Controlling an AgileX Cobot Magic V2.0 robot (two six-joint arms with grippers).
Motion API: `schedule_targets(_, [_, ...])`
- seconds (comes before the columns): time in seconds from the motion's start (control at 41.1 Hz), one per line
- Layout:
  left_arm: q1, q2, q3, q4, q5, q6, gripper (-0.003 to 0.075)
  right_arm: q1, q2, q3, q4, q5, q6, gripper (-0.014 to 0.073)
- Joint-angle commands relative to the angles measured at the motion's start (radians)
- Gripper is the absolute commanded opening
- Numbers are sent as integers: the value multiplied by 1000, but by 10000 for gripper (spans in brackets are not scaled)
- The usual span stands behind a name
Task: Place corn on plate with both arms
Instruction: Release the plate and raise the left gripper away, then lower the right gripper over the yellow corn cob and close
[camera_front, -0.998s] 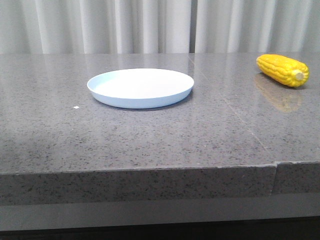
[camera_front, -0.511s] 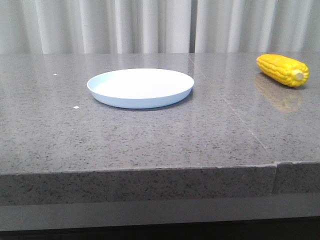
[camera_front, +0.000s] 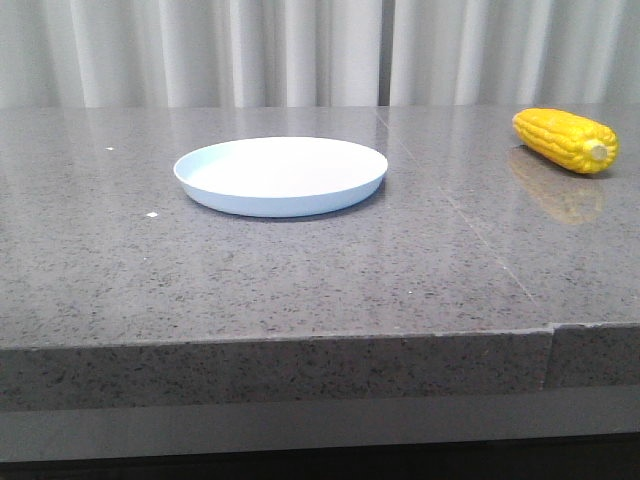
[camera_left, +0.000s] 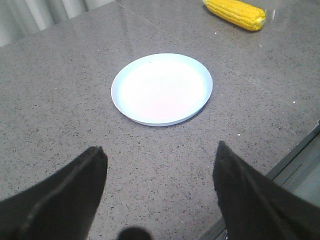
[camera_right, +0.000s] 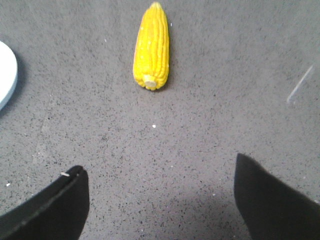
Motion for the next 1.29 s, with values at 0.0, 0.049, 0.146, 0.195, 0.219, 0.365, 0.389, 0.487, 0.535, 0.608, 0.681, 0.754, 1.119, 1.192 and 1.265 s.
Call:
schedule_targets(0.0, [-8,4,-23,-6,-78,-10,446,3,95,-102,1,17,-8,615])
schedule_targets(0.049, [-8,4,-23,-6,-78,-10,438,3,148,-135,1,51,-8,615])
schedule_targets(0.146, [-8,4,-23,-6,-78,-10,438,3,244,-213,1,108,-8,615])
schedule_targets(0.195, [-8,4,-23,-6,-78,-10,438,3,295,-250,1,124,-8,615])
schedule_targets(0.219, [-8,4,-23,-6,-78,-10,438,3,324,-270,1,127,-8,615])
schedule_targets(0.365, [-8,4,-23,-6,-78,-10,438,3,463,-368,3,121,-8,615])
schedule_targets(0.389, [-8,4,-23,-6,-78,-10,438,3,482,-388,5,121,-8,615])
schedule_targets(0.487, [-8,4,-23,-6,-78,-10,438,3,564,-458,21,123,-8,615])
schedule_targets(0.535, [-8,4,-23,-6,-78,-10,438,3,597,-498,30,123,-8,615])
schedule_targets(0.608, [-8,4,-23,-6,-78,-10,438,3,653,-556,33,123,-8,615])
schedule_targets(0.681, [-8,4,-23,-6,-78,-10,439,3,713,-620,33,121,-8,615])
schedule_targets(0.754, [-8,4,-23,-6,-78,-10,438,3,767,-676,28,121,-8,615])
schedule_targets(1.119, [-8,4,-23,-6,-78,-10,438,3,1009,-868,-30,116,-8,615])
schedule_targets(1.192, [-8,4,-23,-6,-78,-10,438,3,1045,-887,-35,113,-8,615])
schedule_targets(1.265, [-8,4,-23,-6,-78,-10,438,3,1075,-896,-33,100,-8,615])
